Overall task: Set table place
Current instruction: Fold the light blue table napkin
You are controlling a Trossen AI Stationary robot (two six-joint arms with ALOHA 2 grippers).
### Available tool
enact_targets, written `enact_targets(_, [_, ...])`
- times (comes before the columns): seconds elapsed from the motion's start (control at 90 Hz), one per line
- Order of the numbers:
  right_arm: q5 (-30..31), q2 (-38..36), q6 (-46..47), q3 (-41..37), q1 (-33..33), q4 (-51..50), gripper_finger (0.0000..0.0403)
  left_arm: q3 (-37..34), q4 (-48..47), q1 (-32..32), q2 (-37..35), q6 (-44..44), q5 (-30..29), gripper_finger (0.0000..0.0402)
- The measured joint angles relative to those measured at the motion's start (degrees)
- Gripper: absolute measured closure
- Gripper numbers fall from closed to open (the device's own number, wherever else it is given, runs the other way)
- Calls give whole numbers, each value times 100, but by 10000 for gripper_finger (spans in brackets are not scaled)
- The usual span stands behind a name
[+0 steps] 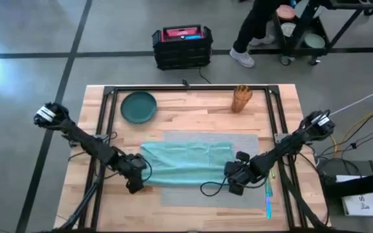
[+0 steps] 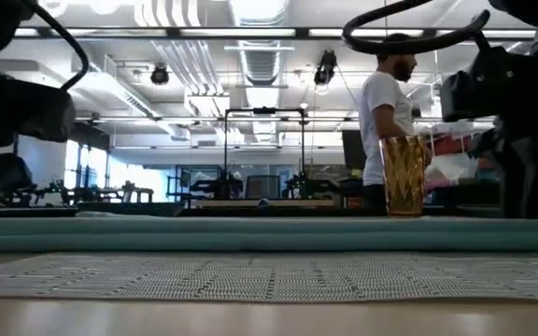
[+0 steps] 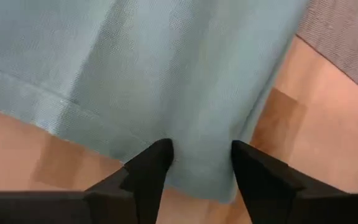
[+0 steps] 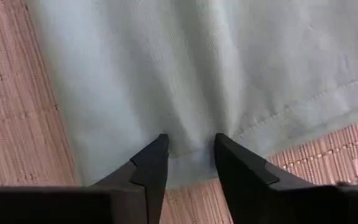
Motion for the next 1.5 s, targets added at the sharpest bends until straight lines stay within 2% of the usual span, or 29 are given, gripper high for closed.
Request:
enact_targets(0.111, [-202, -194, -122, 156, -13, -36, 295, 180, 107, 7, -326, -12, 24, 252])
enact_targets(0.222, [-100, -431, -474, 374, -30, 46, 298, 440, 160, 9, -595, 554, -658, 262])
enact_targets(0.344, [675, -464, -1223, 474, -186, 72, 302, 486, 68, 52, -650, 1354, -1747, 274])
enact_targets(0.433, [1058, -405, -1559, 378, -534, 82, 308, 376, -204, 243, -526, 1561, -2121, 283])
enact_targets(0.511, [848, -292, -1650, 215, -924, 26, 315, 250, -624, 456, -348, 1585, -2152, 287])
enact_targets(0.7, [36, -235, -1724, -73, -1397, -43, 340, -84, -684, 712, -43, 1519, -2040, 288])
enact_targets(0.911, [23, -232, -1262, -200, -1379, -446, 367, -237, -624, 661, 22, 1013, -1588, 287])
enact_targets(1.189, [-91, -332, -1345, -153, -1379, -673, 380, -133, -940, 657, -448, 1076, -1262, 288])
enact_targets(1.322, [-82, -529, -1434, 98, -1390, -553, 373, 137, -812, 662, -742, 1393, -1549, 288])
enact_targets(1.5, [215, -554, -1793, 84, -1391, -138, 357, 68, -712, 693, -691, 1737, -2155, 288])
